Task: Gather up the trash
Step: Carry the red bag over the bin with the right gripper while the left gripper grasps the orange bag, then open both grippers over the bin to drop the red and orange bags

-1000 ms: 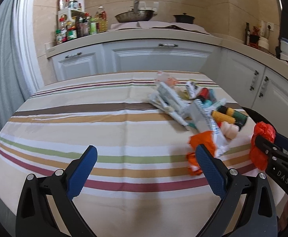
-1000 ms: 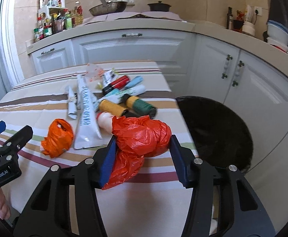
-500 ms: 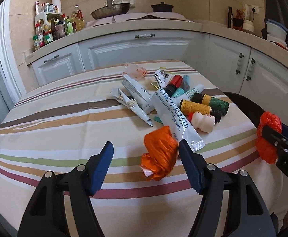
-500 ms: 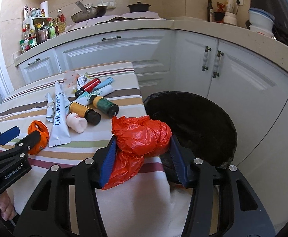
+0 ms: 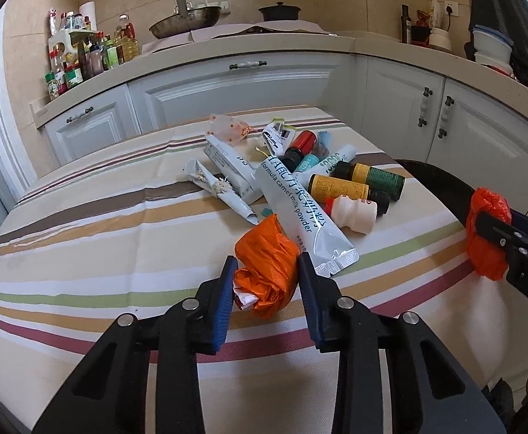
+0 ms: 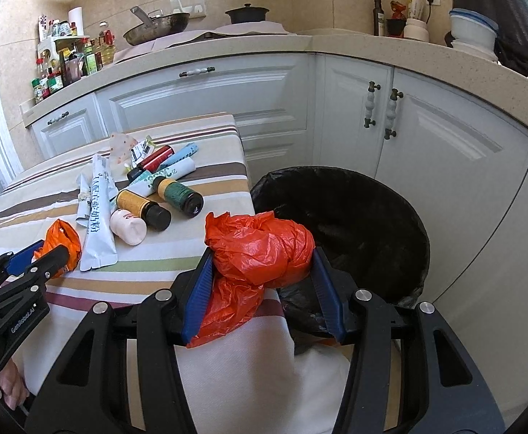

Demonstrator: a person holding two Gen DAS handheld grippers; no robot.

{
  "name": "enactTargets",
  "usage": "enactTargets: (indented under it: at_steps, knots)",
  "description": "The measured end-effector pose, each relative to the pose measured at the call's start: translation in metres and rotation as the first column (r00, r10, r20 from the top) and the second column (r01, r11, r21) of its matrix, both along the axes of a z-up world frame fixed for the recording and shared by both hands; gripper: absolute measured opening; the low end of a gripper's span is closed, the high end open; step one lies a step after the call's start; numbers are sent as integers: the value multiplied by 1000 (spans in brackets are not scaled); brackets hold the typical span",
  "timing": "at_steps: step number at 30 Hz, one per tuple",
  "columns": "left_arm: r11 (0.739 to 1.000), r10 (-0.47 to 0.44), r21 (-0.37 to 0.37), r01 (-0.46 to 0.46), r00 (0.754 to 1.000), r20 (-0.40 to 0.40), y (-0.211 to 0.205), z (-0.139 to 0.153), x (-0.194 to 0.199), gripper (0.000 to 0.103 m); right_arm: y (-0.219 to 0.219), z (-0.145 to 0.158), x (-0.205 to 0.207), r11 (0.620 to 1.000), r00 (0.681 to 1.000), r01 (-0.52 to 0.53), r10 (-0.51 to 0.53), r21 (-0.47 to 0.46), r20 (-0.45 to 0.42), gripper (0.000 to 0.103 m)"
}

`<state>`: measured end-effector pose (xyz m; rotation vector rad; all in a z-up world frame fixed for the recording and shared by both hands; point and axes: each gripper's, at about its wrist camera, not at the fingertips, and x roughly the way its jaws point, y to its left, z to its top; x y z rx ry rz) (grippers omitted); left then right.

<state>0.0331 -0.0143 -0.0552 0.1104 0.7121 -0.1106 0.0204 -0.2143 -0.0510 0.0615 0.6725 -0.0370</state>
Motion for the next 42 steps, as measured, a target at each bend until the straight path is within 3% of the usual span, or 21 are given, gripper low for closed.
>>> enactTargets:
  at_steps: [10,21,31,42]
  knots:
    - [1000,10,-29,-8,998,63,1,30,-6,34,-6,9,0,1000,1000,16,-15,-24,24,51]
    - [988,-129,-66,140,981,142,-57,62,13,34,-46,29,10,994,993,95,-91,-49,80,51]
    - [971,-223,-51,232,965,142,-121,60,41,34,-86,33,34,986,984,158,-153,-59,86,51]
    - [969,-242,-30,246,965,101,-161,46,75,35,-116,22,64,981,980,189,-186,-37,64,52]
